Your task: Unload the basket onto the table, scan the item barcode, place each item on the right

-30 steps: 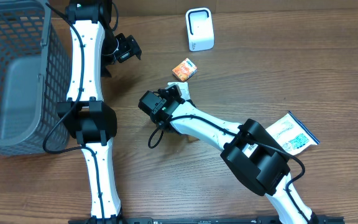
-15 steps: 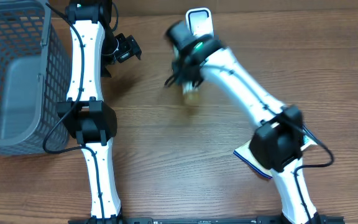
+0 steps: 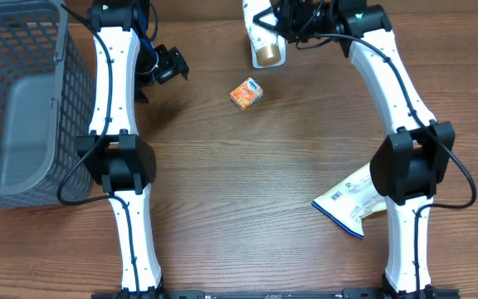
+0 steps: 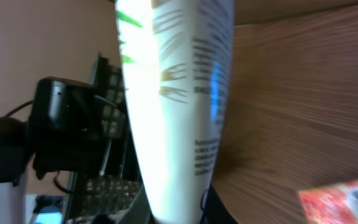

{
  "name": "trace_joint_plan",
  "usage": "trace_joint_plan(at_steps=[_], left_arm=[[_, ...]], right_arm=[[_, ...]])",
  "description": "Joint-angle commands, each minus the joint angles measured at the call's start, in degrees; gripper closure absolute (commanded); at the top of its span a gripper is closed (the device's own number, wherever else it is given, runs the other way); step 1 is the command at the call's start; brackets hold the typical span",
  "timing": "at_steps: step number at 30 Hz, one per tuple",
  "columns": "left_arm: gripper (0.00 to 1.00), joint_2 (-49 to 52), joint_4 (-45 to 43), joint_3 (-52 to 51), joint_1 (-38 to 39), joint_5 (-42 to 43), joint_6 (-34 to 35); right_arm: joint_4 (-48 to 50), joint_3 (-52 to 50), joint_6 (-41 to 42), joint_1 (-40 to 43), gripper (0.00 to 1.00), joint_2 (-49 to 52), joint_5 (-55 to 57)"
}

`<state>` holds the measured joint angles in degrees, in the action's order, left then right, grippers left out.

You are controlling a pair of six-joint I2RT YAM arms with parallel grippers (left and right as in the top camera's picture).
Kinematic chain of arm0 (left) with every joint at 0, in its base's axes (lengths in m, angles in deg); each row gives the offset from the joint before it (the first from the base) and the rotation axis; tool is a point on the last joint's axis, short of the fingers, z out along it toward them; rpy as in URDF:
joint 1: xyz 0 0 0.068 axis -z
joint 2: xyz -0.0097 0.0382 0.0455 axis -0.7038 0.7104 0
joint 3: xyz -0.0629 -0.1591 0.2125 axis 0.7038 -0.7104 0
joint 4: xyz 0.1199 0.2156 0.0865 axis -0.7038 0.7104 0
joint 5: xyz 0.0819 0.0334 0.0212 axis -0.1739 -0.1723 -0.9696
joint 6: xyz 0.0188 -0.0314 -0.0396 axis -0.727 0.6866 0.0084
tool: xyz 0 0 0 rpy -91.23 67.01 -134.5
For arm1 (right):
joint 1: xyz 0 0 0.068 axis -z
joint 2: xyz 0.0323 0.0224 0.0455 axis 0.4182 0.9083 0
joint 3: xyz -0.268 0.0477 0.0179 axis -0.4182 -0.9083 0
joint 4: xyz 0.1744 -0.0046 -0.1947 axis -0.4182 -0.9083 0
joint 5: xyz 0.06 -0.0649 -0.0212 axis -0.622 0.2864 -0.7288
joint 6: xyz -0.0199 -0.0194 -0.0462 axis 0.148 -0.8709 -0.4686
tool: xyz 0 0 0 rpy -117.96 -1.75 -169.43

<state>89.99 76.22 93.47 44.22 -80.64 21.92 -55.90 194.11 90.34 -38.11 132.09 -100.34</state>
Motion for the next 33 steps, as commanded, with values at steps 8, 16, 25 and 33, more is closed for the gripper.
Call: trace_joint_plan(at_steps=[8,16,25,33], left_arm=[[0.00,-0.42,0.15,0.11,0.17,-0.72,-1.62],[0.00,-0.42,0.15,0.11,0.20,-0.79,-1.62],[0.00,-0.42,0.13,0.11,0.20,-1.16,-1.60],[0.00,-0.42,0.13,0.11,0.22,-1.88,-1.62]], right_arm=[[13.77,1.22,27.08,0.90,0.96,12.72,-12.13],[14.29,1.20,27.45,5.22,0.96,12.94,-13.35],[18.84,1.38,27.45,6.32,0.96,12.59,-17.22],[23.15,1.38,27.23,10.75,0.96,3.06,-17.16]])
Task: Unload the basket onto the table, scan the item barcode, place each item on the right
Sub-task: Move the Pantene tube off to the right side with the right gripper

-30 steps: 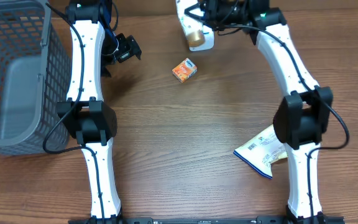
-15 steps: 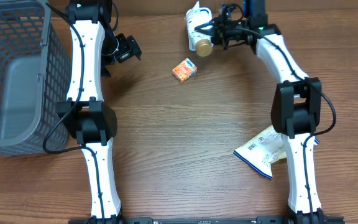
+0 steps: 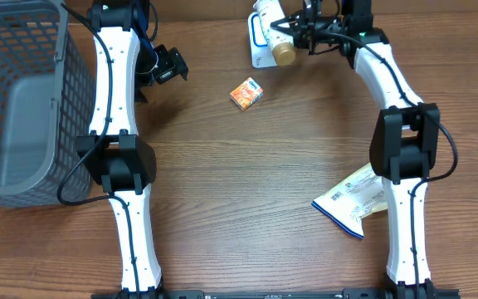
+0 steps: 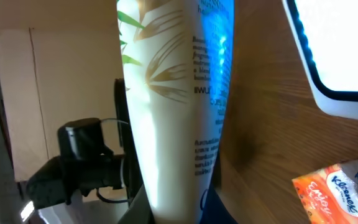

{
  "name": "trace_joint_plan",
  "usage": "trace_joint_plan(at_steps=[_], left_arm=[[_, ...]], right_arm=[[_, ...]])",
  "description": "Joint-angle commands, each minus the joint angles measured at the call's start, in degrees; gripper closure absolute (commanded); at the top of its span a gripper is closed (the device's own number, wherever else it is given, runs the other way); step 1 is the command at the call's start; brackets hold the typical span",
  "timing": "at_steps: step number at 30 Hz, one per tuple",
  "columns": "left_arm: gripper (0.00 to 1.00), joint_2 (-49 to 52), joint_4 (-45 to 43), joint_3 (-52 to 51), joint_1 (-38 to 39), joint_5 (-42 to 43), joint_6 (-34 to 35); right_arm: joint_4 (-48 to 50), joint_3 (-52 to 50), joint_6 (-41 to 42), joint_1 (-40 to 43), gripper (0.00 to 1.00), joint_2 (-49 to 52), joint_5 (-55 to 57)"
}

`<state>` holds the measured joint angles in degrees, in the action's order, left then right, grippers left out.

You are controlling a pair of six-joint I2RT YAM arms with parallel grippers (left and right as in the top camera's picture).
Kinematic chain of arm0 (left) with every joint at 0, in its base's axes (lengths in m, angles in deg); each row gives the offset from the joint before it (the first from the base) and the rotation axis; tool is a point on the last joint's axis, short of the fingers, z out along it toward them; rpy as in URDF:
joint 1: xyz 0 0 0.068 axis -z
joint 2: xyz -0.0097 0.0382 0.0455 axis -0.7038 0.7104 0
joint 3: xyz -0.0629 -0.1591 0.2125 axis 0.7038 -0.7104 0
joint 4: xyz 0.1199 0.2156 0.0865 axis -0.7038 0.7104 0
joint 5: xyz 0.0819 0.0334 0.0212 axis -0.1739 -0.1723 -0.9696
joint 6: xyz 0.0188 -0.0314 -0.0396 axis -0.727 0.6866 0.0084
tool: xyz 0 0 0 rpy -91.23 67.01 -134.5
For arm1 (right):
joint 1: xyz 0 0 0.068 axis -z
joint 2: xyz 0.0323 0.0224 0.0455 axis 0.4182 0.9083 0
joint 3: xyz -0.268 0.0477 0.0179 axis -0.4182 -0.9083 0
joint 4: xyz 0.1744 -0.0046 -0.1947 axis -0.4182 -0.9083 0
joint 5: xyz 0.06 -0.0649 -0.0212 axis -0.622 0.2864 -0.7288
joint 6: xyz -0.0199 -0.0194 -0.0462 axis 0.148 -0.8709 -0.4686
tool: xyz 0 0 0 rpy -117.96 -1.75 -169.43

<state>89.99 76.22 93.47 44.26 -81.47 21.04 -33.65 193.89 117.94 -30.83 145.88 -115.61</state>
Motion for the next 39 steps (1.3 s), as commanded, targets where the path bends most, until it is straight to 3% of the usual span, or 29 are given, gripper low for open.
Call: trace_joint_plan(at_steps=[1,4,6,7,8,9,13,21,27,29,34,35,39], left_arm=[[0.00,-0.42,0.13,0.11,0.17,-1.05,-0.74],[0.00,-0.42,0.13,0.11,0.17,-1.03,-0.74],[0.00,-0.42,0.13,0.11,0.17,-1.05,-0.87],[0.00,-0.42,0.13,0.11,0.17,-1.05,-1.11],[0.00,-0.42,0.13,0.11,0.17,-1.03,-1.16],[0.00,-0.42,0.15,0.11,0.17,-1.03,-1.18],[0.00,-0.42,0.13,0.11,0.17,-1.03,-1.18],[0.00,-0.42,0.13,0.11,0.17,-1.01,-1.16],[0.00,-0.39,0.15,0.11,0.17,-1.01,-1.51],[0.00,-0.42,0.15,0.11,0.17,-1.05,-1.64],[0.00,-0.42,-0.02,0.11,0.17,-1.03,-1.57],[0.00,-0.42,-0.04,0.11,0.17,-1.03,-1.57],[0.00,-0.42,0.13,0.11,0.17,-1.07,-1.60]], right_arm=[[-1.22,1.60,-0.61,5.25,0.96,-12.50,-1.40],[-9.18,1.60,-4.46,9.22,0.96,-15.17,-0.15],[-20.92,1.60,-10.69,12.50,0.96,-16.59,5.84],[-33.55,1.60,-15.76,15.54,0.96,-17.49,15.39],[-37.31,1.60,-17.27,16.52,0.96,-17.75,18.67],[-48.57,1.60,-21.77,19.87,0.96,-18.21,30.14],[-65.96,1.57,-28.89,29.64,0.96,-18.25,56.04],[-68.85,0.04,-34.97,43.21,0.96,-17.99,66.69],[-62.10,-6.86,-35.21,48.15,0.93,-17.99,69.90],[-59.91,-7.74,-35.21,49.51,0.86,-17.97,70.20],[-58.86,-7.82,-35.34,49.83,0.52,-17.97,70.18],[-58.88,-7.80,-35.36,49.57,0.41,-17.99,69.72],[-62.27,-6.49,-35.52,49.44,0.36,-18.25,59.25]])
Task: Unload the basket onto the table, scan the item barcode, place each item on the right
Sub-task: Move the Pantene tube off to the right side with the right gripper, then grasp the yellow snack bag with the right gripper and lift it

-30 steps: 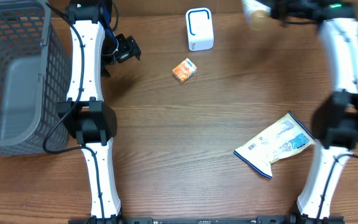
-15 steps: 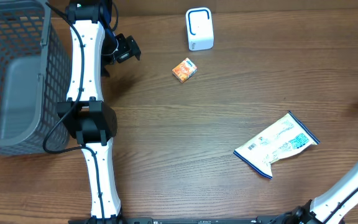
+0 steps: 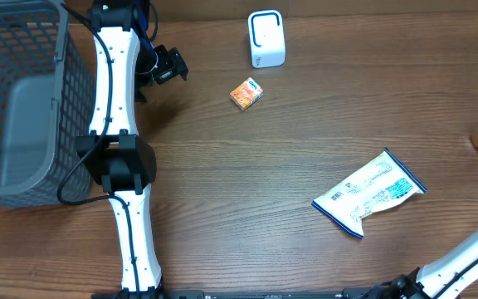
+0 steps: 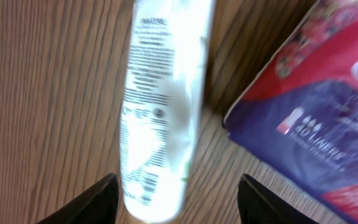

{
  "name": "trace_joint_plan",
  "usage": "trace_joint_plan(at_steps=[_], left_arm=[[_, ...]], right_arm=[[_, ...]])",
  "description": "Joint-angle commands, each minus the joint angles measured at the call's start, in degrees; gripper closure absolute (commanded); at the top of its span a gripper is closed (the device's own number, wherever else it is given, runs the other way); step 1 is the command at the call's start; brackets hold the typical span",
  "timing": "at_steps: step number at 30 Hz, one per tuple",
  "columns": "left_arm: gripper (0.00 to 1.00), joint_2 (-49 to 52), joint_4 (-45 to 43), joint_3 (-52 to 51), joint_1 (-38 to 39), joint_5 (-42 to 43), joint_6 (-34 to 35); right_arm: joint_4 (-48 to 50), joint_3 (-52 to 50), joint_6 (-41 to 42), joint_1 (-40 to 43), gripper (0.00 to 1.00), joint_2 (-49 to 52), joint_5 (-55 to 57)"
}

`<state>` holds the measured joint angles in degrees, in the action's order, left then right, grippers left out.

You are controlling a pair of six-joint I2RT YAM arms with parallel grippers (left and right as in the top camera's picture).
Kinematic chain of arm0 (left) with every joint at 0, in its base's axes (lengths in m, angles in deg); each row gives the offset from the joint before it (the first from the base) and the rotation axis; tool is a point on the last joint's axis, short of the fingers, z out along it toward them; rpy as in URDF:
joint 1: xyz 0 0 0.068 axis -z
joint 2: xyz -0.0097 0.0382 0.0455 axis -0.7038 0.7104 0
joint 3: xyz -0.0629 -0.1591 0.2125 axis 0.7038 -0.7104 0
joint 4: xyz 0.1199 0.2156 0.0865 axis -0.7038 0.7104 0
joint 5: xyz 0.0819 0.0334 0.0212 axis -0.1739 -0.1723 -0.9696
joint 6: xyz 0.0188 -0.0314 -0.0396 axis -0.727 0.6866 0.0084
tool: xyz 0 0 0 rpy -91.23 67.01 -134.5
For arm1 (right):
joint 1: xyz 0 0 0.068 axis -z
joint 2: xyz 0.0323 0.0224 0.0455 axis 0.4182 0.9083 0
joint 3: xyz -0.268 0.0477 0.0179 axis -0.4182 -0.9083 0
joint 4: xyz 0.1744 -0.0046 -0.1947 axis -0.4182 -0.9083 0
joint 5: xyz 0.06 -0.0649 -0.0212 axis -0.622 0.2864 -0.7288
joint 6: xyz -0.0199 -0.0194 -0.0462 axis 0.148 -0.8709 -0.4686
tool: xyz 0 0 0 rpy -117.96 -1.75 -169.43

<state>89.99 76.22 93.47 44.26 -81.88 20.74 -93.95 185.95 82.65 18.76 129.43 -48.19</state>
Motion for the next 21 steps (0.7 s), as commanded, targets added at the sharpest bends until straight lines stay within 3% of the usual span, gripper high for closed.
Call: trace_joint_plan(at_steps=[1,6,8,10,13,17,21], left_arm=[[0.00,-0.39,0.13,0.11,0.17,-0.63,-1.29],[0.00,-0.42,0.13,0.11,0.20,-0.59,-1.27],[0.00,-0.39,0.13,0.11,0.20,-0.57,-1.25],[0.00,-0.39,0.13,0.11,0.20,-0.59,-1.25],[0.00,-0.42,0.13,0.11,0.20,-0.57,-1.25],[0.00,-0.39,0.13,0.11,0.17,-0.61,-1.27],[0.00,-0.42,0.11,0.11,0.17,-0.61,-1.27]], right_arm=[[-2.67,1.88,-1.33,-0.20,0.36,-1.97,-11.41],[-9.11,2.78,-12.28,-2.86,0.34,-5.84,-34.03],[-13.90,2.78,-17.40,-5.31,0.34,-7.13,-38.18],[-20.44,2.78,-21.20,-9.18,0.36,-7.91,-37.59],[-24.20,2.08,-20.02,-16.24,0.51,-8.07,-33.29],[-24.20,2.01,-12.74,-23.06,0.56,-9.29,-26.23],[-24.20,0.85,-12.13,-26.40,0.55,-15.74,-22.99]])
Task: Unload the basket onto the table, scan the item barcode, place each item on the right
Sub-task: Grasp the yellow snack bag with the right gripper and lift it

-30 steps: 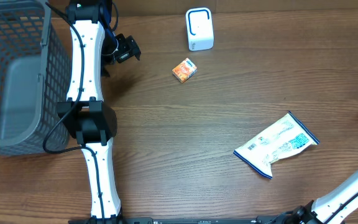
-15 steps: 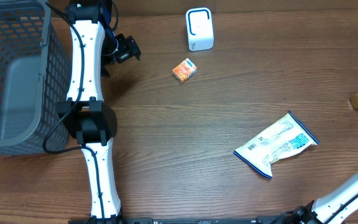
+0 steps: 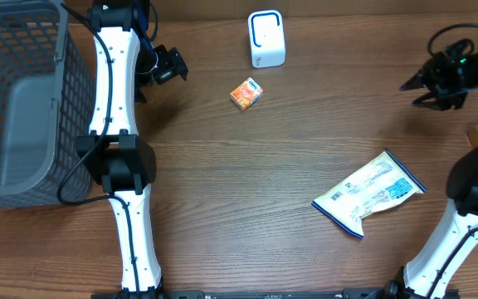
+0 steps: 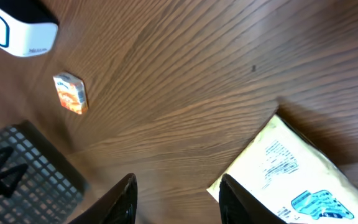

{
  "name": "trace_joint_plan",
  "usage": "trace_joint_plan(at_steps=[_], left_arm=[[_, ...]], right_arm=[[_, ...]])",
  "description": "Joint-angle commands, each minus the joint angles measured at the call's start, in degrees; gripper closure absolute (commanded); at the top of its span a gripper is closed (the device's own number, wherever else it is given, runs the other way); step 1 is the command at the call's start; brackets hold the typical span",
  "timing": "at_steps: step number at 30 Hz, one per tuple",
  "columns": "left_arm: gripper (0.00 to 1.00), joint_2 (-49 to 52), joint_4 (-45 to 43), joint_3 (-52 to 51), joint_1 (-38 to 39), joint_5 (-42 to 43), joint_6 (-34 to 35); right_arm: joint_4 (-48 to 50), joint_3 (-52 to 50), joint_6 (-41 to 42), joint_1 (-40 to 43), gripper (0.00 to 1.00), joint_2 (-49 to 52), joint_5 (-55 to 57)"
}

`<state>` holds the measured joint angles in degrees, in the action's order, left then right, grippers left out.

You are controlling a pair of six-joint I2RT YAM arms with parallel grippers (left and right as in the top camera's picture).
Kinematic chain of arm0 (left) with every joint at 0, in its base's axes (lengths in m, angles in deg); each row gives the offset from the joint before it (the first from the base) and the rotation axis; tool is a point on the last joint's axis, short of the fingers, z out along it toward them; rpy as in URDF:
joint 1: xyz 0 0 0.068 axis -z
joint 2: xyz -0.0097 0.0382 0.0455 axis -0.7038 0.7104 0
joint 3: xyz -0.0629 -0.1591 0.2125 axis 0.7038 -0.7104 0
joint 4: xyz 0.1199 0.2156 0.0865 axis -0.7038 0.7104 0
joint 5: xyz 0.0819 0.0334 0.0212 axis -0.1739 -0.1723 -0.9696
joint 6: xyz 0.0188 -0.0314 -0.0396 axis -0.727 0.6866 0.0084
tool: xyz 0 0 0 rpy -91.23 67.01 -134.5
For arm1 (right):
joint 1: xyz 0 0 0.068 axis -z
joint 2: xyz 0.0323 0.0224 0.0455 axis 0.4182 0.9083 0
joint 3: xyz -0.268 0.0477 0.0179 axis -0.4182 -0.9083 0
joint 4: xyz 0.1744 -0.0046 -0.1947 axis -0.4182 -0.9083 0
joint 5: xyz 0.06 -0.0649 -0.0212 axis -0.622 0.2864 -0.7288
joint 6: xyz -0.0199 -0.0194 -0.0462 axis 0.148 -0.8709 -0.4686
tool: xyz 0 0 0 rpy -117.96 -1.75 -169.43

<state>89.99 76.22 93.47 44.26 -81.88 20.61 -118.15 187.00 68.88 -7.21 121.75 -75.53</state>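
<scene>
The item, a cream bottle with a brown cap (image 3: pixel 476 131), lies at the table's right edge; only its cap end shows, beside my right arm. The white barcode scanner (image 3: pixel 266 39) stands at the back centre, seen also in the right wrist view as the scanner (image 4: pixel 17 28). My right gripper (image 3: pixel 412 92) hangs open and empty above the table, left of and behind the bottle, its fingers (image 4: pixel 120 200) wide apart over bare wood. My left gripper (image 3: pixel 168 66) hovers at the back left, far from both; its jaws are too small to read.
A small orange tissue pack (image 3: pixel 246 93) lies in front of the scanner. A white and blue bag (image 3: pixel 368 193) lies at front right, also visible as the bag (image 4: pixel 297 180). A grey mesh basket (image 3: pixel 19 100) fills the left side.
My right gripper was open low over the bottle lying by a red and purple bag at the right edge. It is now higher and further left, empty, looking across the table.
My right gripper first held the bottle by the scanner, then held it tilted right at the scanner's face. Later the bottle lay on the wood at the far right with the fingers open around it. The gripper now stands away from it, open.
</scene>
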Motion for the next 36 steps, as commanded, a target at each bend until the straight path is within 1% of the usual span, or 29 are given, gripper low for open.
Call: trace_joint_plan(at_steps=[1,2,6,9,12,14,17,19,20,23,25,26,27,29,31,32,33,34,35,36], left_arm=[[0.00,-0.42,0.11,0.11,0.17,-0.61,-1.14],[0.00,-0.42,0.11,0.11,0.17,-0.61,-1.14],[0.00,-0.42,0.11,0.11,0.17,-0.61,-1.11],[0.00,-0.39,0.11,0.11,0.17,-0.61,-1.14],[0.00,-0.39,0.11,0.11,0.17,-0.61,-1.14],[0.00,-0.39,0.11,0.11,0.17,-0.61,-1.14],[0.00,-0.42,0.11,0.11,0.17,-0.61,-1.11],[0.00,-0.42,0.11,0.11,0.17,-0.61,-1.14],[0.00,-0.42,0.11,0.11,0.17,-0.61,-1.11],[0.00,-0.42,0.11,0.11,0.17,-0.61,-1.14],[0.00,-0.42,0.11,0.11,0.17,-0.61,-1.11],[0.00,-0.42,0.11,0.11,0.17,-0.61,-1.14],[0.00,-0.42,0.11,0.11,0.17,-0.61,-1.14],[0.00,-0.42,0.11,0.11,0.17,-0.61,-1.14],[0.00,-0.42,0.11,0.11,0.17,-0.61,-1.11],[0.00,-0.42,0.11,0.11,0.17,-0.61,-1.11],[0.00,-0.39,0.11,0.11,0.17,-0.61,-1.11],[0.00,-0.39,0.11,0.11,0.17,-0.61,-1.14],[0.00,-0.42,0.11,0.11,0.17,-0.61,-1.14],[0.00,-0.42,0.11,0.11,0.17,-0.61,-1.14]], right_arm=[[0.00,-2.91,3.65,-1.09,0.53,-12.00,8.44],[0.00,-4.66,3.76,-1.31,0.52,-13.81,9.29],[1.75,-18.49,3.72,-1.27,0.48,-23.80,9.66],[8.15,-33.42,3.98,-0.35,0.43,-30.12,9.79],[13.38,-44.26,5.38,1.07,0.41,-31.43,9.70],[18.60,-52.65,5.88,2.54,0.40,-31.41,9.38],[24.09,-61.59,6.56,5.62,0.37,-31.41,8.96],[25.38,-64.11,6.51,7.54,0.28,-31.41,8.96],[25.90,-65.18,6.54,8.41,0.26,-31.41,8.83],[27.34,-67.95,6.54,9.29,0.24,-31.41,6.51],[29.66,-70.03,6.58,8.83,0.21,-31.41,5.51],[31.82,-71.78,7.06,8.41,0.13,-31.41,5.55],[34.29,-73.96,8.57,8.13,0.10,-31.39,5.51],[38.60,-76.74,11.10,8.09,0.09,-31.34,5.46],[43.06,-78.51,12.59,8.11,0.17,-31.34,3.78],[43.89,-78.64,12.74,8.09,0.25,-31.34,3.26],[45.05,-78.64,12.79,8.09,0.43,-31.34,2.58],[45.72,-78.64,12.79,8.09,0.50,-31.34,2.16],[46.25,-78.64,12.79,8.09,0.65,-31.34,1.77],[46.58,-78.62,12.76,8.09,0.83,-31.34,1.40]])
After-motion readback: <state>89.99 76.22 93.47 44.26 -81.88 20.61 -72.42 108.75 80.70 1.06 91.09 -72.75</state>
